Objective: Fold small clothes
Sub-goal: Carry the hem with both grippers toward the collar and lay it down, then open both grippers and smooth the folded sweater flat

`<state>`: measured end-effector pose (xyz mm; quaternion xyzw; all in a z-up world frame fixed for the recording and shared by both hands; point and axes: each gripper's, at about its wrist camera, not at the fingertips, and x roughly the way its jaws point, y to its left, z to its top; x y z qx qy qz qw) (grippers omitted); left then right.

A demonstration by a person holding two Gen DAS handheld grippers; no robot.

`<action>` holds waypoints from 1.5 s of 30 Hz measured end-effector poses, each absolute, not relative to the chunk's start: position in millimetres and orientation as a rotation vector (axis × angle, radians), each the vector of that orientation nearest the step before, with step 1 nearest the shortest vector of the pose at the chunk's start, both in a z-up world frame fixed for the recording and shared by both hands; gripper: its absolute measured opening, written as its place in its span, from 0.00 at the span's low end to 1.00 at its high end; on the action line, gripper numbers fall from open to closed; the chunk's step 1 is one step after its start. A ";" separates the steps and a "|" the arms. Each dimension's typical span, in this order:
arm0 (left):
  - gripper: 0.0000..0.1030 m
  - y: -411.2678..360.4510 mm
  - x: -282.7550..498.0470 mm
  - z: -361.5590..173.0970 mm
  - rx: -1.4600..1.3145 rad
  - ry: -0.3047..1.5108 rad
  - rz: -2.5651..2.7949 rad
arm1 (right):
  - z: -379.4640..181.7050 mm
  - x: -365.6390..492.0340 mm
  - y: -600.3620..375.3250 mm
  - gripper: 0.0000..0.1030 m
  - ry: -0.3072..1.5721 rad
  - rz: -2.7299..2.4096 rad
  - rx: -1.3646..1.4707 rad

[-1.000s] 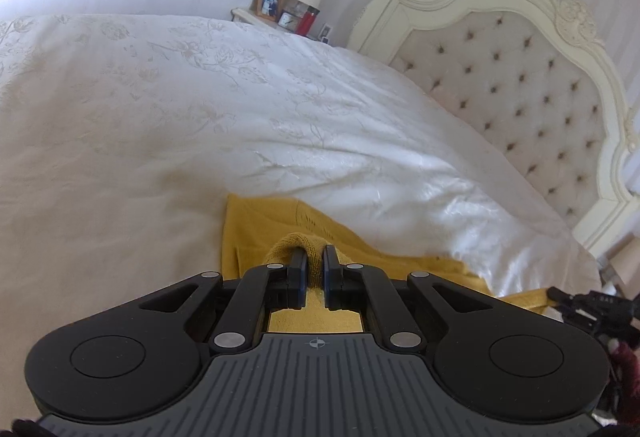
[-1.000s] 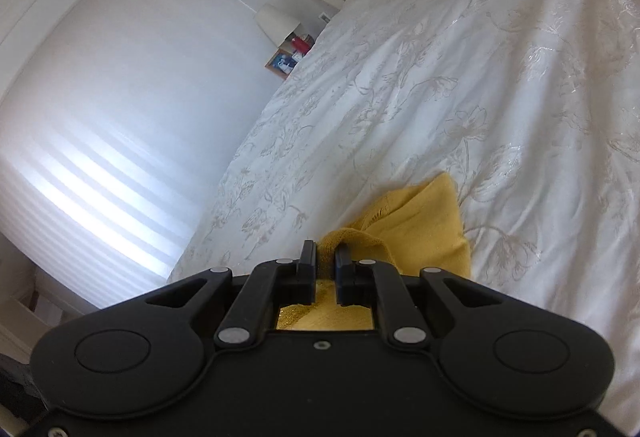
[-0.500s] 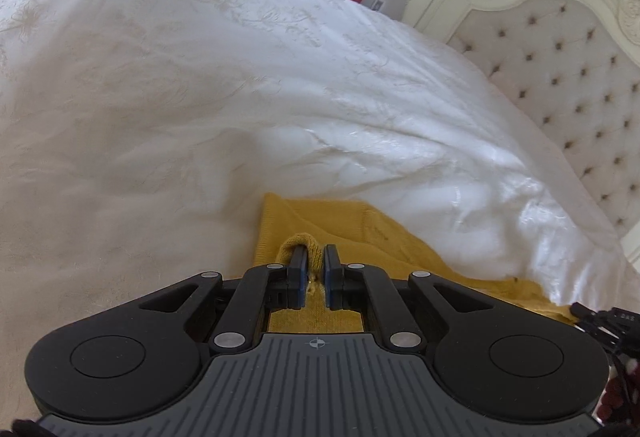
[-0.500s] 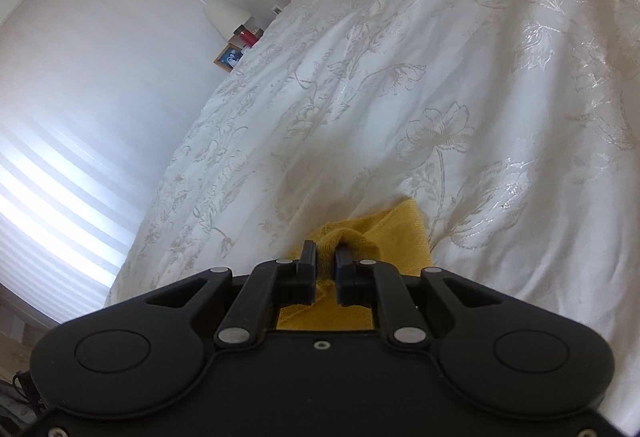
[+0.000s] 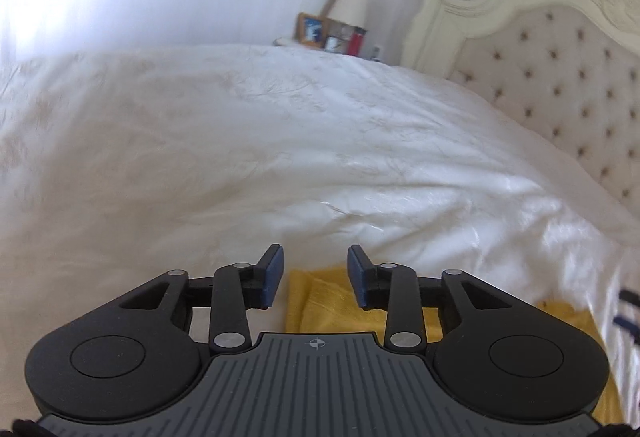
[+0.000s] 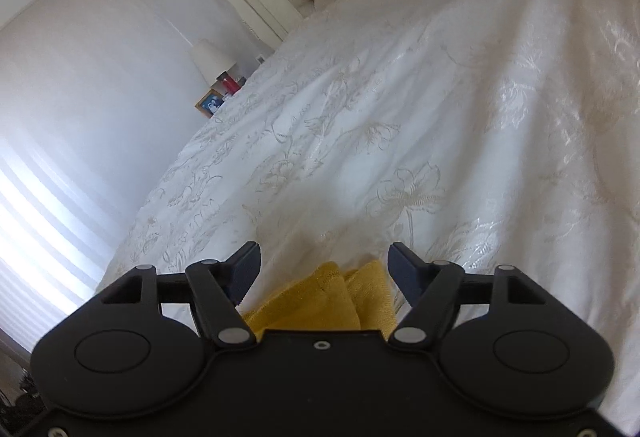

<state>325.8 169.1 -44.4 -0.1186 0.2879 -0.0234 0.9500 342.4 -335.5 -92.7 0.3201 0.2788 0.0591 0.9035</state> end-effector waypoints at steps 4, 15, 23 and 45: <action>0.43 131.7 304.5 -44.7 -0.110 0.614 -0.144 | -78.8 325.3 -308.3 0.72 0.571 0.172 0.508; 0.44 71.9 327.0 -85.9 0.021 0.784 -0.260 | -90.2 326.2 -189.0 0.71 0.735 0.322 -0.008; 0.45 88.3 380.1 -92.0 -0.143 0.846 -0.198 | -101.0 370.2 -169.1 0.72 0.795 0.280 -0.051; 0.58 73.6 277.6 -85.0 -0.016 0.835 -0.209 | -92.7 310.5 -205.7 0.78 0.790 0.221 -0.028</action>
